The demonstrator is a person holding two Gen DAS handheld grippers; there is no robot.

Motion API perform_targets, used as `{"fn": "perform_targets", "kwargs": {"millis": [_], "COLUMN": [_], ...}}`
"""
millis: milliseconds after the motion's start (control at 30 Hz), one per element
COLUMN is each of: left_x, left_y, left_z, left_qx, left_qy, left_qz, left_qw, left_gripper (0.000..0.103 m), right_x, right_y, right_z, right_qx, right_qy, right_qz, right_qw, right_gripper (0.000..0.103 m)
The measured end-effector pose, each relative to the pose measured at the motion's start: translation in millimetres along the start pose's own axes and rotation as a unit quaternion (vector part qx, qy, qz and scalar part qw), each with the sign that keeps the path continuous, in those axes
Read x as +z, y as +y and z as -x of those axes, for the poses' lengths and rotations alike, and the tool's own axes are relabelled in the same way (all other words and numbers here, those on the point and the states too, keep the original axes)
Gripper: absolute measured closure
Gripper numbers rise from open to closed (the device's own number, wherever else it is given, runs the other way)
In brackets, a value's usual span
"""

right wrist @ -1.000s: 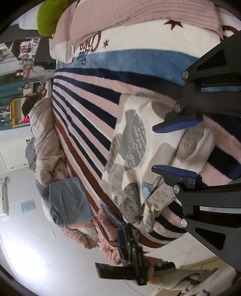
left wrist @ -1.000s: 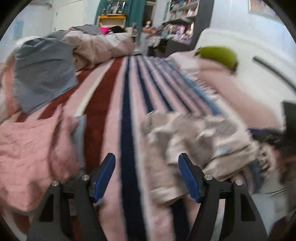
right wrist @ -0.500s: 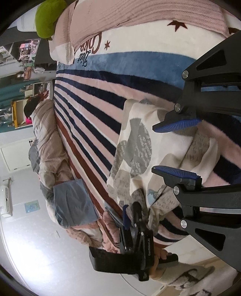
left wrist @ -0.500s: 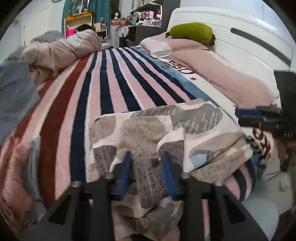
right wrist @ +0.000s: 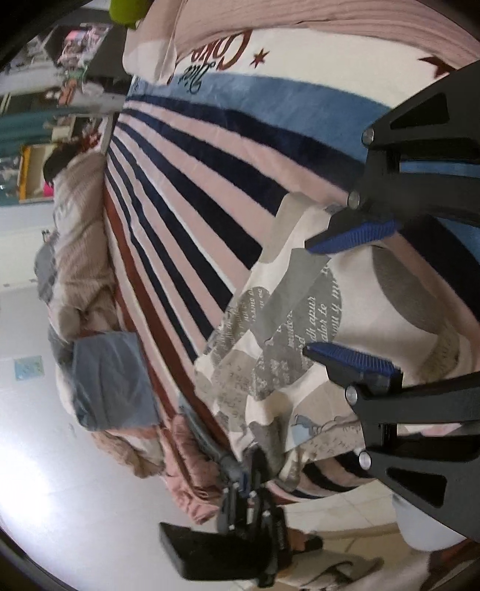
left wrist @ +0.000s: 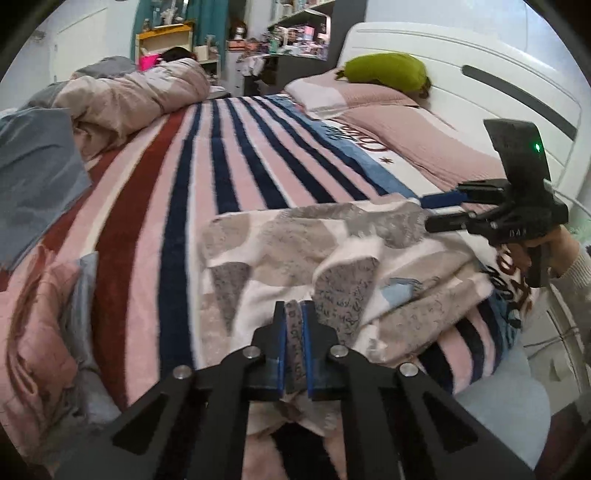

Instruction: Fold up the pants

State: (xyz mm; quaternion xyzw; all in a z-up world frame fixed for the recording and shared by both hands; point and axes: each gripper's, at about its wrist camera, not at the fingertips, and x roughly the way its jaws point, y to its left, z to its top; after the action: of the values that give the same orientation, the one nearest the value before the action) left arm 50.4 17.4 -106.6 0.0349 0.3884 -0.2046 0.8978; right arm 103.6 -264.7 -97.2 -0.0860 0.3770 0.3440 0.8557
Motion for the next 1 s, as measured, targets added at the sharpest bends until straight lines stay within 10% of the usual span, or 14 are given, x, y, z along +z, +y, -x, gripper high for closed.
{"fn": "perform_targets", "kwargs": {"millis": [367, 500, 667, 867, 1000], "left_x": [7.5, 8.6, 12.0, 44.9, 52.2], "left_y": [36.8, 34.0, 20.6, 31.9, 29.2], "left_z": [6.3, 9.1, -3.5, -38.5, -61.5], "left_qx": [0.036, -0.015, -0.028, -0.032, -0.040], "left_qy": [-0.024, -0.032, -0.017, -0.001, 0.033], "left_qz": [0.039, 0.048, 0.024, 0.041, 0.033], "left_qw": [0.9983, 0.9982, 0.9992, 0.9986, 0.9981], "left_gripper": [0.098, 0.064, 0.061, 0.061, 0.089], "right_x": [-3.4, -5.2, -15.0, -27.8, -28.2], "right_y": [4.2, 5.4, 8.5, 9.9, 11.2], "right_z": [-6.6, -6.1, -10.1, -7.0, -5.1], "right_qx": [-0.016, -0.019, -0.025, -0.020, -0.019], "right_qy": [0.010, 0.011, 0.022, 0.015, 0.012], "right_qz": [-0.007, -0.009, -0.012, -0.029, -0.030], "right_qw": [1.000, 1.000, 0.999, 0.999, 0.999], "right_gripper": [0.051, 0.051, 0.051, 0.051, 0.051]}}
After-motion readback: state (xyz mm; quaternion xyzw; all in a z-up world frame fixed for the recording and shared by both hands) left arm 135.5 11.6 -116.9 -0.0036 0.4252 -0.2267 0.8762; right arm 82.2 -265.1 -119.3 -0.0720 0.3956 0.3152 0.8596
